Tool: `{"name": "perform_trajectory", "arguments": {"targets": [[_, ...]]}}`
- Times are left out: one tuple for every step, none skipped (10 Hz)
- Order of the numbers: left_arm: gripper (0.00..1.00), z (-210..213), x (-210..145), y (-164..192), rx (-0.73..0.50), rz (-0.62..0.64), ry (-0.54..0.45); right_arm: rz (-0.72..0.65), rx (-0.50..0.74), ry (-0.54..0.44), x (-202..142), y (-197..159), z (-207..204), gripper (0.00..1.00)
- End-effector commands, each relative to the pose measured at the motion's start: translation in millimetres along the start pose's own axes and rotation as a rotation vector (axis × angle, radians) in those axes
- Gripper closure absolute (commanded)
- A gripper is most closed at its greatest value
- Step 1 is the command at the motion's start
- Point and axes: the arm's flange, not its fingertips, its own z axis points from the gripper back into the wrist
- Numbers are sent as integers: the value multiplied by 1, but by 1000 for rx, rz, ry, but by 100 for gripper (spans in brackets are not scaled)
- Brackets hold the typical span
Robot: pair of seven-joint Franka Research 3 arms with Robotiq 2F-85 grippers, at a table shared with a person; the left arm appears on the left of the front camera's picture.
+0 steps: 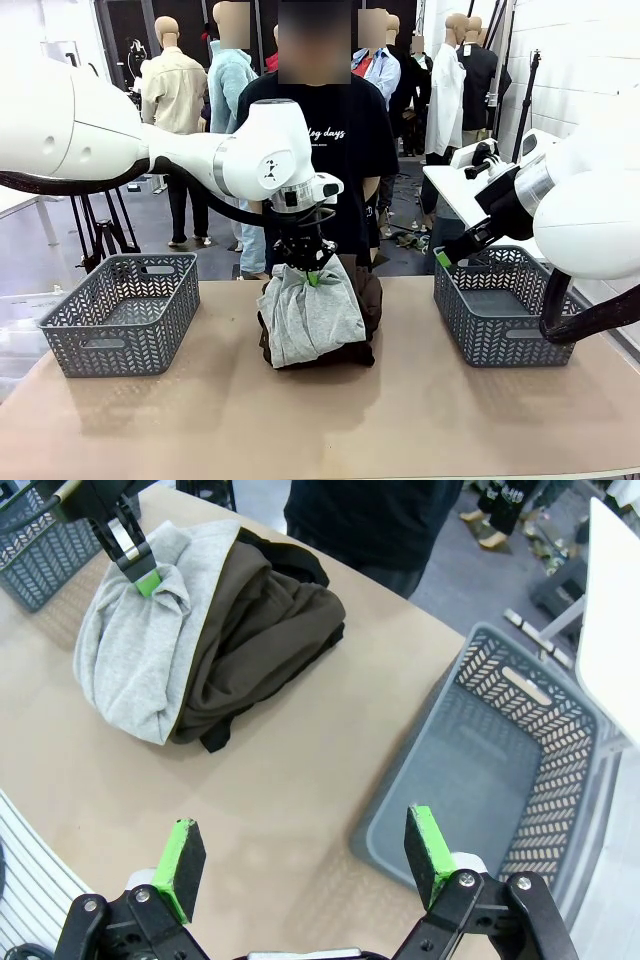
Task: Sort the tops and bottoms.
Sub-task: Lift clothes from the center of the table with your left hand.
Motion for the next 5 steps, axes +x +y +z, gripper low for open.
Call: {"name": "perform_trajectory", "arguments": {"targets": [[100,19,-8,3,-15,39,39,-9,8,0,0,0,-1,0],[100,42,-13,7,-17,46,7,-9,8,0,0,0,-1,0],[100,64,-15,11,-23,36,-12,-9,8,0,0,0,-1,0],[100,83,-14,16,-6,25,-1,-9,8,0,0,0,-1,0],[100,103,-12,19,10,25,-34,-9,8,0,0,0,-1,0]]}}
